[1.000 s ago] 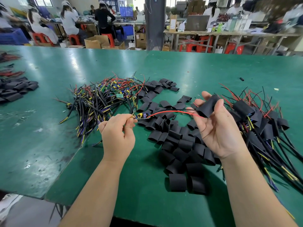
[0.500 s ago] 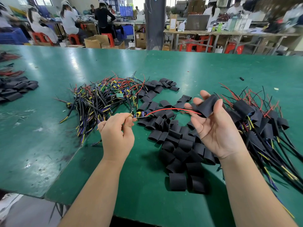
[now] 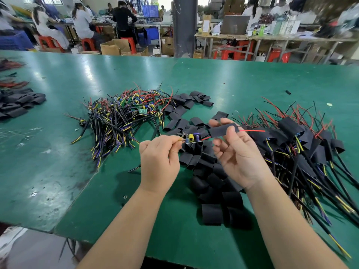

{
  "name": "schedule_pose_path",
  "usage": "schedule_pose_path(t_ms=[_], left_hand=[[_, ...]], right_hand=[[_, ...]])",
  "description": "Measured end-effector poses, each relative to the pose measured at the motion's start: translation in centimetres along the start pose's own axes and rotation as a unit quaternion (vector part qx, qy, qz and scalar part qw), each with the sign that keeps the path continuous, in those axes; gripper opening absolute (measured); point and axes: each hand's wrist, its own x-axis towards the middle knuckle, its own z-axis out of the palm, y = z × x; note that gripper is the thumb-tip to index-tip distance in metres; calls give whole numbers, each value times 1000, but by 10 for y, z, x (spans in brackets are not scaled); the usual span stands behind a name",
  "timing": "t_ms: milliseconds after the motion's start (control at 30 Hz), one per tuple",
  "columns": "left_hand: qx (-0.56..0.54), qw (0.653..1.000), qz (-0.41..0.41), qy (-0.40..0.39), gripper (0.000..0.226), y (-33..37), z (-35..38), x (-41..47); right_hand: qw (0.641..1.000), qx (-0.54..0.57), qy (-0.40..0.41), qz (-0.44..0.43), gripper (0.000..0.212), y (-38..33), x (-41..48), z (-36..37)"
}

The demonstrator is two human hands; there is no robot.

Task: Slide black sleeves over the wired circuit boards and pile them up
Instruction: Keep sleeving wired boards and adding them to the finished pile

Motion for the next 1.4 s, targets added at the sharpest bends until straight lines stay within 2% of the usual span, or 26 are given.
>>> schedule_pose_path(t_ms=[133, 233, 300, 433, 567, 667, 700, 767, 833, 1033, 1267, 1400], left_hand=[[-5, 1000, 24, 15, 8, -2, -1, -1], [-18, 999, 26, 3, 9, 0, -2, -1], [-29, 999, 24, -12, 10, 2, -2, -1], [-59, 997, 1, -58, 10, 2, -3, -3], [-129, 983, -62, -114, 12, 4, -4, 5], [-163, 966, -111, -169, 5, 8, -3, 17], [-165, 958, -126, -196, 11, 10, -2, 21], [-191, 936, -167, -245, 18, 11, 1, 32], [-243, 909, -211, -266, 17, 14, 2, 42], [-321, 876, -278, -228, 14, 18, 8, 24], [-334, 879, -255, -226, 21, 19, 6, 14], [-347, 875, -254, -220, 15, 19, 3, 14]], right_hand=[[997, -32, 56, 34, 23, 11, 0, 6], [995, -14, 83, 47, 18, 10, 0, 6], [995, 3, 85, 47, 15, 8, 0, 5], [996, 14, 72, 45, 23, 6, -1, 5], [996, 21, 71, 41, 24, 5, 1, 6], [996, 28, 76, 28, 24, 1, 2, 3], [996, 28, 77, 24, 24, 0, 3, 2], [996, 25, 82, 14, 23, -3, 3, 0], [996, 22, 88, 5, 23, -5, 4, -1], [996, -20, 87, -18, 24, -6, 3, -6], [986, -109, 123, -22, 21, -5, 0, -7], [991, -102, 83, 9, 26, -8, -2, -6]])
